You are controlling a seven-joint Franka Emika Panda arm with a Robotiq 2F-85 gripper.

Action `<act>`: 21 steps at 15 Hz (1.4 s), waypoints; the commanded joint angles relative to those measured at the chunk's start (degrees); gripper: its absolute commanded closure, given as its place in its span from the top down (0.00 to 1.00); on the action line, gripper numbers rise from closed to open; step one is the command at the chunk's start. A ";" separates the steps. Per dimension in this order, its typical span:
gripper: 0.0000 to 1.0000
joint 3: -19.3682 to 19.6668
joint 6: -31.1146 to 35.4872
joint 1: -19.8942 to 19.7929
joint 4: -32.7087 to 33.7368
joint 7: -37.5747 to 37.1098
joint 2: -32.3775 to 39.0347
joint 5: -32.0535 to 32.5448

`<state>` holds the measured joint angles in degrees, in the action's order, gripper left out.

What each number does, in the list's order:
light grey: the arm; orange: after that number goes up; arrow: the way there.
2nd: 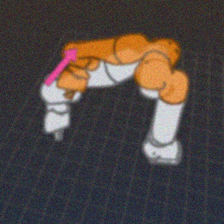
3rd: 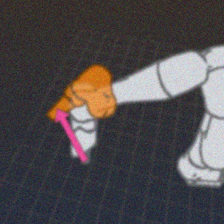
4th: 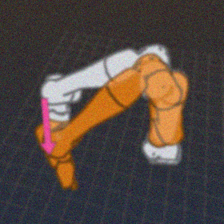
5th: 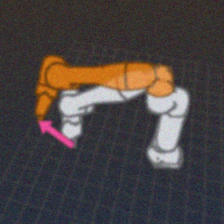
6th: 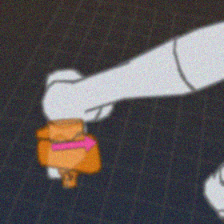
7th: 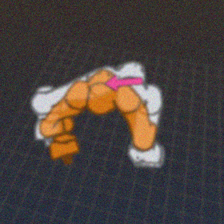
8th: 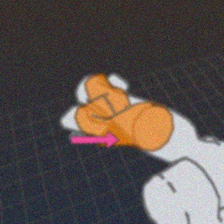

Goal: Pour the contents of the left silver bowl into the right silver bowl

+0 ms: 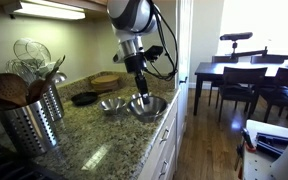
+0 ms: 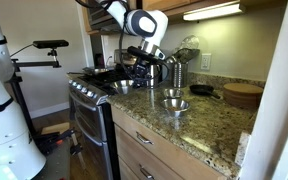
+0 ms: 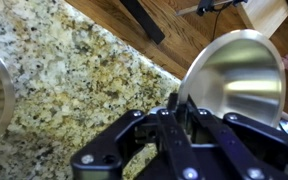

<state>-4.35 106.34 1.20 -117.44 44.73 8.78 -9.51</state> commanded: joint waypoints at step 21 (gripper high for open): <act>0.08 -0.23 19.36 2.79 0.60 -21.87 5.50 22.89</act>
<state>-5.23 124.47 4.32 -118.12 25.65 12.88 11.48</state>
